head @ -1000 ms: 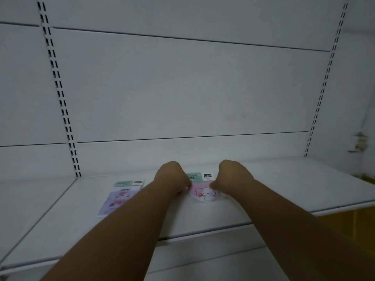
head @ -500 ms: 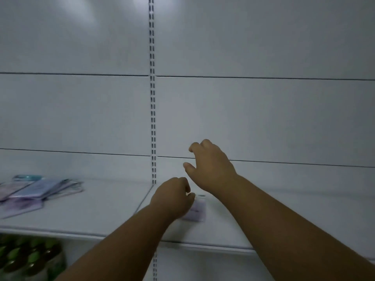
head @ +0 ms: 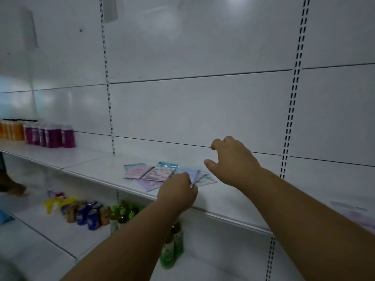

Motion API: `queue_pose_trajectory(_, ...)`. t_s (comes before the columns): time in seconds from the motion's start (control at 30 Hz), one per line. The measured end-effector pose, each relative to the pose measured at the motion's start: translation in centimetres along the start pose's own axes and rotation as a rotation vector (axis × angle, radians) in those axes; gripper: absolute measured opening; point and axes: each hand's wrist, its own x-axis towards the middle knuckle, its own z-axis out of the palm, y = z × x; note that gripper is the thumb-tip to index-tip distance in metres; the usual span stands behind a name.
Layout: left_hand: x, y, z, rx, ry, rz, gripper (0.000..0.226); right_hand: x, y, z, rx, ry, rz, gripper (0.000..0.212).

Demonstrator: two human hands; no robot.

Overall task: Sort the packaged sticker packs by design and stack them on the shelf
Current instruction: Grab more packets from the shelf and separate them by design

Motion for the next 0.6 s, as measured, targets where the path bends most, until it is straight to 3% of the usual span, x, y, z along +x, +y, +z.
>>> queue_pose_trajectory(0.27,8.7,-1.8,2.8,0.099,-0.029,-0.177,0.069,4.4,0.1,4.1,-0.042,-0.038,0.024,0.046)
queue_pose_trajectory(0.47,12.4,-1.4,4.4,0.214,-0.237,-0.241,0.087,8.2,1.5,6.8,0.022,-0.074,0.036,0.047)
queue_pose_trajectory(0.6,13.9,-2.7,4.1,0.149,-0.176,-0.233,0.088,9.9,2.0,8.5,0.052,-0.096,0.057,0.046)
